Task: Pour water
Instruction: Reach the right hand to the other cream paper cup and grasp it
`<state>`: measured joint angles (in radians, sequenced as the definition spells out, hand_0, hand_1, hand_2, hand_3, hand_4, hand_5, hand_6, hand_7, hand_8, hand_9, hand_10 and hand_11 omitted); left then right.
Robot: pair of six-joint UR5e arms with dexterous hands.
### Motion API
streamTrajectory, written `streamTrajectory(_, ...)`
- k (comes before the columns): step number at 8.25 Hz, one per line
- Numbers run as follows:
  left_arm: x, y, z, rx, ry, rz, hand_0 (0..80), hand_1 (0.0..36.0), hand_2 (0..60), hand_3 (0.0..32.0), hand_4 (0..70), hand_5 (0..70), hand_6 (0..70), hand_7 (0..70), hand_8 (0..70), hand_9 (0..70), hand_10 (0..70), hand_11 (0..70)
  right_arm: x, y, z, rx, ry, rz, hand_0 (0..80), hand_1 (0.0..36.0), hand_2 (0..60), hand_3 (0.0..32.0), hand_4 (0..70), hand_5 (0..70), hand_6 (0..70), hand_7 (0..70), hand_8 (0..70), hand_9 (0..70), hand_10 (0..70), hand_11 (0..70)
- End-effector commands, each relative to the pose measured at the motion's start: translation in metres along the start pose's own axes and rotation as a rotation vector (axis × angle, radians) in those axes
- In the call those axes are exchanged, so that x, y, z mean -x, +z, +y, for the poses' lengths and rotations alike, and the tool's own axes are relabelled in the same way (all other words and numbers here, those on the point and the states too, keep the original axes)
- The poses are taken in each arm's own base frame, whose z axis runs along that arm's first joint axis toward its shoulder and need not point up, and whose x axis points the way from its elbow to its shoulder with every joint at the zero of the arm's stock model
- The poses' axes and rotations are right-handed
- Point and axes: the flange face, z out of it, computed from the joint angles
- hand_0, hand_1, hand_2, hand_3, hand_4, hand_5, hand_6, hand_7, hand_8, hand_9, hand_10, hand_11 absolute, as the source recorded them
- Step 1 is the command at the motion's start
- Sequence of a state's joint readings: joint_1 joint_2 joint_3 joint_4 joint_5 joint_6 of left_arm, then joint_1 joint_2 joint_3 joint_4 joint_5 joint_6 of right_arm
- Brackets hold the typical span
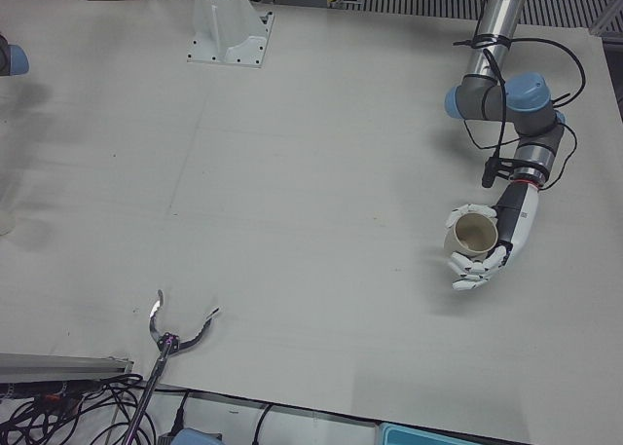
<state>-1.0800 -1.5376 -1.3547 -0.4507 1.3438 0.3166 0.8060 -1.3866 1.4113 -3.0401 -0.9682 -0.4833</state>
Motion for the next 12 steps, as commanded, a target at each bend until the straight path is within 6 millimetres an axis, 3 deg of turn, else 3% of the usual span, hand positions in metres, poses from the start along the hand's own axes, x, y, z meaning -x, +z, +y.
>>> streamTrajectory(1,0.002,-0.004,-0.006,-0.013,0.004,-0.004,48.4,36.0,60.0,0.0,40.5,70.0,32.2,42.5,17.8,26.0,14.4,22.6,-0.044,0.008,0.019,0.013,0.011,0.015,46.8,12.4,1.1,0.0,0.0,2.9,0.0,0.0,0.0,0.0,0.0,0.3)
streamTrajectory(3,0.003,-0.004,-0.007,-0.018,0.005,-0.006,48.1,36.0,60.0,0.0,39.7,70.0,31.7,42.1,17.6,25.9,14.4,22.6,-0.058,0.005,0.029,0.020,0.015,0.025,46.8,12.4,1.8,0.0,0.0,3.1,0.0,0.0,0.0,0.0,0.0,0.7)
streamTrajectory(5,0.003,-0.004,-0.007,-0.018,0.006,-0.006,48.1,36.0,60.0,0.0,39.2,70.0,31.5,41.8,17.5,25.8,14.5,22.8,-0.059,0.005,0.030,0.022,0.015,0.026,46.8,12.3,2.8,0.0,1.4,3.8,0.5,0.0,0.2,0.0,0.0,1.0)
streamTrajectory(8,0.003,-0.004,-0.008,-0.019,0.007,-0.006,48.0,36.0,60.0,0.0,38.9,70.0,31.5,41.5,17.6,25.8,14.5,22.8,-0.055,0.006,0.030,-0.003,0.007,-0.016,47.0,13.9,9.6,0.0,5.9,6.2,2.7,0.7,0.6,0.0,0.1,1.4)
streamTrajectory(12,0.003,-0.006,-0.009,-0.020,0.008,-0.007,48.0,36.0,60.0,0.0,38.5,70.0,31.3,41.4,17.6,25.8,14.5,22.8,-0.072,0.029,0.042,-0.006,0.001,-0.015,46.8,14.6,14.8,0.0,11.0,12.5,5.3,3.5,0.0,0.0,2.4,4.7)
